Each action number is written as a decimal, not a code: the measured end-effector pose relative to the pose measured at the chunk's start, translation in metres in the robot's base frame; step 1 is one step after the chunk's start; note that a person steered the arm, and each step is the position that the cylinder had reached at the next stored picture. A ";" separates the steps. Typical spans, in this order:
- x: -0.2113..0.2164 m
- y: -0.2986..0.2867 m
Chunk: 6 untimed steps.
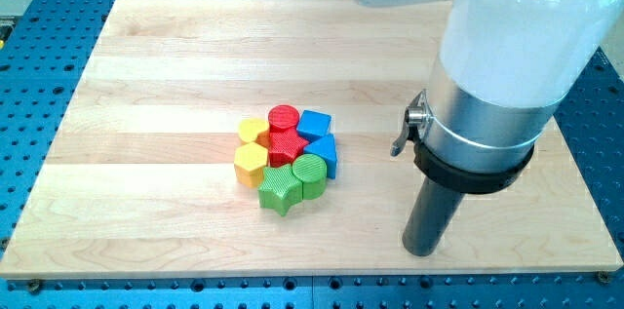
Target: Separate blue blocks from the red blocks
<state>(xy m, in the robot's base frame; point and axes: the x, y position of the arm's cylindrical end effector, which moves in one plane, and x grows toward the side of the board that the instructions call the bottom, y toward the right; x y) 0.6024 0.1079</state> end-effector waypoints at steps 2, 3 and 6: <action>0.000 0.000; 0.002 0.002; -0.084 -0.059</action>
<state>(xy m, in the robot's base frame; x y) 0.5180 0.0494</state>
